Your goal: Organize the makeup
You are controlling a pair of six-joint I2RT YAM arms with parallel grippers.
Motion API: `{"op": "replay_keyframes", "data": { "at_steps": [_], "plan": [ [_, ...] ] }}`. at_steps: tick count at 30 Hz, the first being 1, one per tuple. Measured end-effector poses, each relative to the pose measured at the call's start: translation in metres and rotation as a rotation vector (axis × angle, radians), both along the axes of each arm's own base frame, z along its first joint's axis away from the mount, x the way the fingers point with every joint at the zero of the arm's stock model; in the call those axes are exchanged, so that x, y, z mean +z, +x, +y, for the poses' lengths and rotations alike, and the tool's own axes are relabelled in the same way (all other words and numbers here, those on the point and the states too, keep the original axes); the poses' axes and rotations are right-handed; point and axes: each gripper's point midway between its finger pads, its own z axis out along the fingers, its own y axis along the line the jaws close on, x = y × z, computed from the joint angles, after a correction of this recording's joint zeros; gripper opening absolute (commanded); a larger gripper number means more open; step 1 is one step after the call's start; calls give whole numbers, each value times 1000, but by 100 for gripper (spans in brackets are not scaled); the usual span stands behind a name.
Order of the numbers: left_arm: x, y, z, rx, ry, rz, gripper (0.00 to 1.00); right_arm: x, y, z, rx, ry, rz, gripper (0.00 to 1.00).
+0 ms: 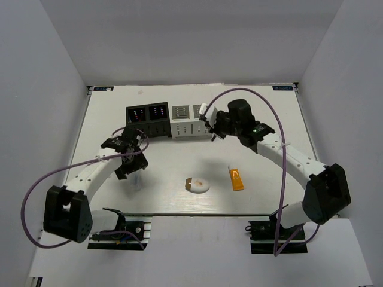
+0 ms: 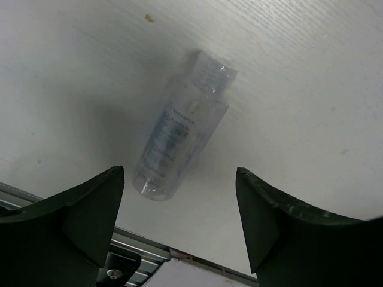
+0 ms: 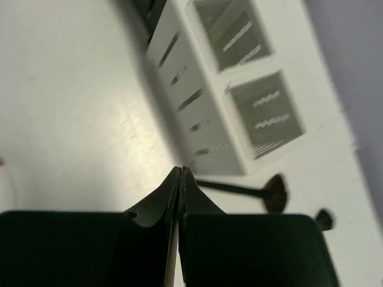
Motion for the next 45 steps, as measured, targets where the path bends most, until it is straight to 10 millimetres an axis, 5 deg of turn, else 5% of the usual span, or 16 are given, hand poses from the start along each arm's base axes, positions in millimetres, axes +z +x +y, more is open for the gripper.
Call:
{"op": "replay_keyframes", "data": {
  "at_steps": [3,8,12,16,21,27,30,33,40,45],
  "plan": [
    [-3,10,0,-23,24,21,85,-28,-15,-14,-10,-9,108,0],
    [-17,24,-2,-72,50,50,78,-26,-14,-29,-58,33,157,31],
    [-30,25,-2,-89,67,89,74,-14,-10,-38,-85,77,155,32],
    [-42,24,0,-100,80,110,56,-12,-6,-44,-103,102,169,32],
    [-46,22,2,-108,87,115,50,-12,-4,-50,-114,119,185,32],
    [-45,21,1,-108,76,89,16,-12,-4,-52,-116,136,205,32],
    [-39,19,-5,-113,33,63,9,-12,-5,-53,-107,142,215,32],
    [-13,25,-20,-146,-61,-47,2,-13,-8,-53,-95,149,231,32],
    [106,66,-62,-268,-287,-474,0,-8,-10,-54,-78,168,234,31],
    [154,103,-84,-327,-355,-618,0,-7,-9,-56,-81,171,234,31]
  ]
}}
